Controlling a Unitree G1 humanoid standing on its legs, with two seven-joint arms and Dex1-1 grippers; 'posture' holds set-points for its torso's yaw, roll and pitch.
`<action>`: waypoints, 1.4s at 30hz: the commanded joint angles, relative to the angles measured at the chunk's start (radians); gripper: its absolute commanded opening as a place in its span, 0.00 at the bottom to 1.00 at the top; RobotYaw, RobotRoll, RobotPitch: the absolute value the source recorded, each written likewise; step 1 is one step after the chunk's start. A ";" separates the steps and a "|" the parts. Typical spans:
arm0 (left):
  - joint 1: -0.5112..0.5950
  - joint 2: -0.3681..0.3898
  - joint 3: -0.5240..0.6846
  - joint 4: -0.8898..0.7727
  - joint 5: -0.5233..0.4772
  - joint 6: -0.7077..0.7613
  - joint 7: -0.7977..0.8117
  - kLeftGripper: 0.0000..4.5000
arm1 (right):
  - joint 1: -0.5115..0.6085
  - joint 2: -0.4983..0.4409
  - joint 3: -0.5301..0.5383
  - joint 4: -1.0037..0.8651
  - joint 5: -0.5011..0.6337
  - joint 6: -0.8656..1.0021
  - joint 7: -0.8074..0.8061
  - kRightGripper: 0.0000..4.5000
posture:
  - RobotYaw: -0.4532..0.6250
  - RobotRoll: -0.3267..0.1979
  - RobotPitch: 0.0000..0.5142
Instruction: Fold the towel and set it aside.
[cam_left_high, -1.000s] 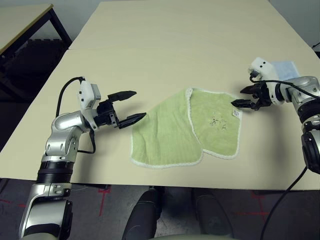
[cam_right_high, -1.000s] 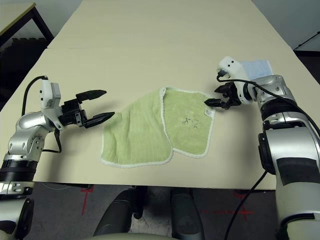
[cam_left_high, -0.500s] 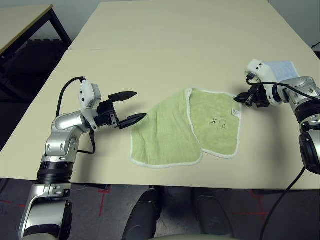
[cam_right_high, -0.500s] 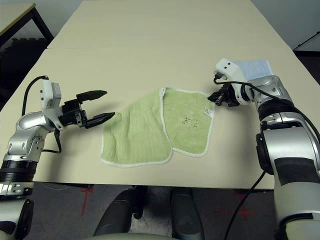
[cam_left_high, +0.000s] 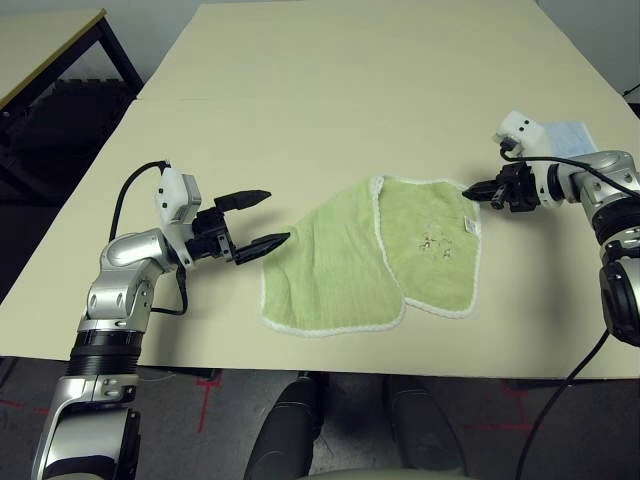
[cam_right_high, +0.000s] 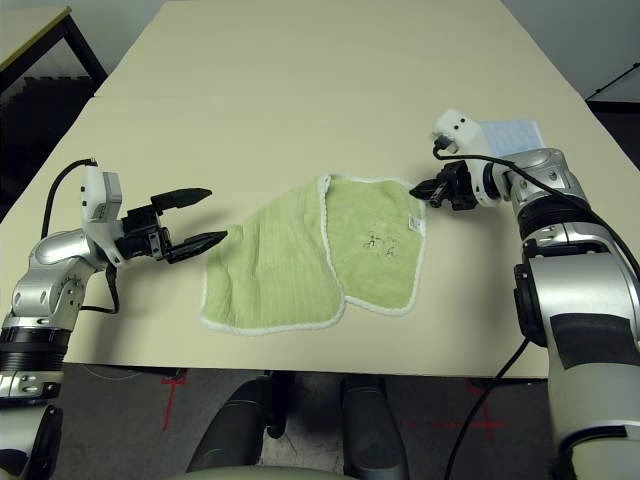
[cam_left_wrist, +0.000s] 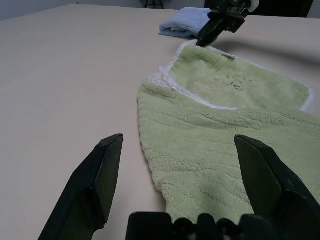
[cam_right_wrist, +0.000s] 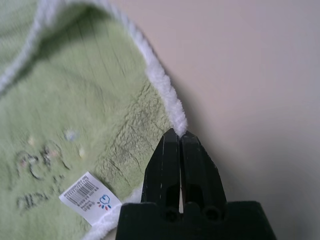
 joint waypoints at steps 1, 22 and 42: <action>-0.007 -0.002 -0.008 0.005 0.002 -0.002 -0.008 1.00 | -0.037 0.022 -0.099 -0.043 0.105 -0.016 -0.028 0.01 | 0.32 0.62 0.32; -0.078 -0.101 -0.037 0.113 0.039 -0.055 0.041 1.00 | -0.344 0.239 -0.313 -0.216 0.424 -0.091 -0.209 0.01 | 0.31 0.62 0.28; -0.152 -0.213 -0.077 0.180 0.070 -0.098 0.077 1.00 | -0.625 0.274 -0.292 -0.117 0.365 -0.157 -0.578 0.01 | 0.31 0.62 0.26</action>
